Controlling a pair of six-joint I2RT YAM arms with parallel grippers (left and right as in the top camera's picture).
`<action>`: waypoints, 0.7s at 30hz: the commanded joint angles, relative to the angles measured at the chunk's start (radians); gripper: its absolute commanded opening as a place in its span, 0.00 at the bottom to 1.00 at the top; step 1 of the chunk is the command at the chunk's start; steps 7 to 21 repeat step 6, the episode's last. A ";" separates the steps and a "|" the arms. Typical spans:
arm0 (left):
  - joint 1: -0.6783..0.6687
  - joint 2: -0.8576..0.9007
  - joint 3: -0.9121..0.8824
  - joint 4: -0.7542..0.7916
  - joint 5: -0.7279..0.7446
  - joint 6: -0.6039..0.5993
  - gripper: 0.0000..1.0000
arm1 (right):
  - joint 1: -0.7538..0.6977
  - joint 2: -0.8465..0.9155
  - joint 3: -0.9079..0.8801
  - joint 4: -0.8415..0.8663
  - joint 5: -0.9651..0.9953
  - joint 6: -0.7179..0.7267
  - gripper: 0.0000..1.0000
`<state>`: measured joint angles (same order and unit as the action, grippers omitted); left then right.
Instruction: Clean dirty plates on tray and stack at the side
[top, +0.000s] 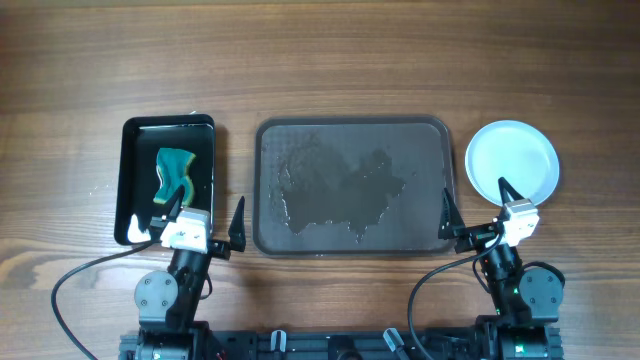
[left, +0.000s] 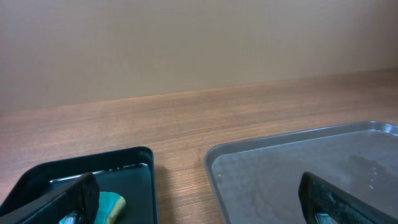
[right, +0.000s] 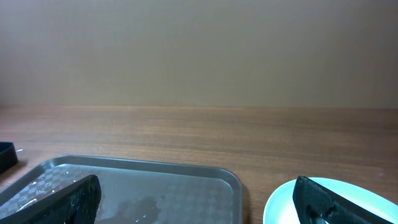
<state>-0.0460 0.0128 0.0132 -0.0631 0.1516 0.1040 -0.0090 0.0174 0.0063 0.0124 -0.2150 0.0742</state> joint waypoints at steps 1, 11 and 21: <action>-0.003 -0.007 -0.006 0.000 0.008 0.016 1.00 | 0.006 -0.007 -0.001 0.003 0.012 0.007 1.00; -0.003 -0.007 -0.006 0.000 0.008 0.016 1.00 | 0.006 -0.007 -0.001 0.003 0.012 0.007 0.99; -0.003 -0.007 -0.006 0.000 0.008 0.016 1.00 | 0.006 -0.007 -0.001 0.003 0.012 0.007 0.99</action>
